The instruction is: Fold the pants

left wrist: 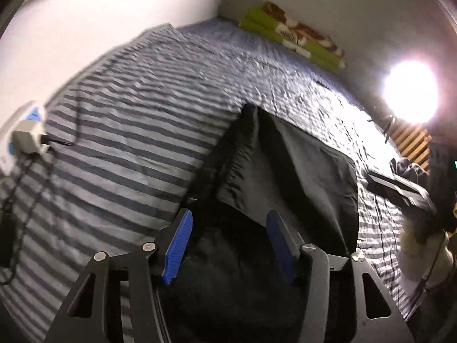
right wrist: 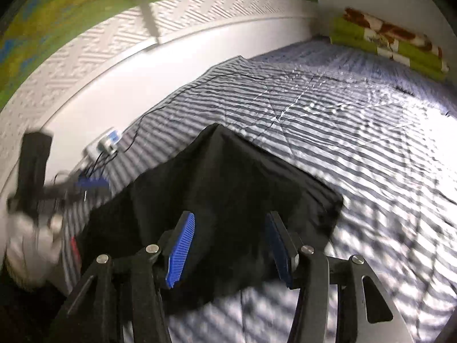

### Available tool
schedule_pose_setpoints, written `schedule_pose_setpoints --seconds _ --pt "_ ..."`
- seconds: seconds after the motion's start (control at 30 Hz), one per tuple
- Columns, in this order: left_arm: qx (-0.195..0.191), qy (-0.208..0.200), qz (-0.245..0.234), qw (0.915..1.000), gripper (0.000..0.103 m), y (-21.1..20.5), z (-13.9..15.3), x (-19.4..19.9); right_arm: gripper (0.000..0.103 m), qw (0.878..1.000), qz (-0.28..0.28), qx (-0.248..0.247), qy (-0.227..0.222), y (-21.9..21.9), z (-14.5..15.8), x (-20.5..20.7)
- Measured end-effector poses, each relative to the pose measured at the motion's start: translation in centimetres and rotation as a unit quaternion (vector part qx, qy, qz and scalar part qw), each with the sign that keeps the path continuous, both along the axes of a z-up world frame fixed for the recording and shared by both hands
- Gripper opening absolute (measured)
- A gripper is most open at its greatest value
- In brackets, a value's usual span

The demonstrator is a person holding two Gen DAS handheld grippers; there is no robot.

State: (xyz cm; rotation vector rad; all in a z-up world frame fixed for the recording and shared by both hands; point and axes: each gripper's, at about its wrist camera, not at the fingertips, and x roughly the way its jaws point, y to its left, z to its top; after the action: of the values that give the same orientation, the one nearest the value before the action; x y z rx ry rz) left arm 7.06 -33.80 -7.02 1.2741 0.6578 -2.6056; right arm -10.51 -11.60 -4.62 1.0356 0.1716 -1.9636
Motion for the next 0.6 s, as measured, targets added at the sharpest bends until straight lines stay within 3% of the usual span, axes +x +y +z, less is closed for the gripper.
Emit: schedule_pose_setpoints --seconds 0.1,0.2,0.27,0.37,0.43,0.5,0.6 --pt "0.003 -0.025 -0.007 0.9997 0.057 0.6 -1.6 -1.4 0.048 0.999 -0.011 0.032 -0.003 -2.8 -2.2 -2.7" --pt "-0.061 -0.075 0.010 0.9952 0.058 1.1 -3.4 -2.2 0.045 0.997 -0.035 0.068 -0.014 -3.6 -5.0 -5.7" --pt "-0.078 -0.087 0.016 0.9931 0.059 1.1 -3.9 -2.0 0.036 0.994 -0.057 0.092 0.002 -3.7 -6.0 -7.4" --pt "-0.078 -0.085 0.019 0.9931 0.059 1.1 -3.6 -1.7 0.036 0.994 -0.064 0.086 -0.001 -3.5 -5.2 -8.1" --pt "-0.084 -0.081 0.021 0.9930 0.059 1.4 -3.1 -1.4 0.036 0.996 -0.068 0.056 -0.005 -3.4 -3.9 -7.9" --pt "-0.085 -0.076 0.020 0.9933 0.058 1.7 -2.8 -1.4 0.036 0.999 -0.044 0.017 -0.020 -4.5 -2.7 -7.5" --pt "-0.081 -0.084 0.020 0.9930 0.058 1.5 -3.4 -1.6 0.036 0.999 0.003 0.012 -0.033 -8.4 -2.8 -6.8"
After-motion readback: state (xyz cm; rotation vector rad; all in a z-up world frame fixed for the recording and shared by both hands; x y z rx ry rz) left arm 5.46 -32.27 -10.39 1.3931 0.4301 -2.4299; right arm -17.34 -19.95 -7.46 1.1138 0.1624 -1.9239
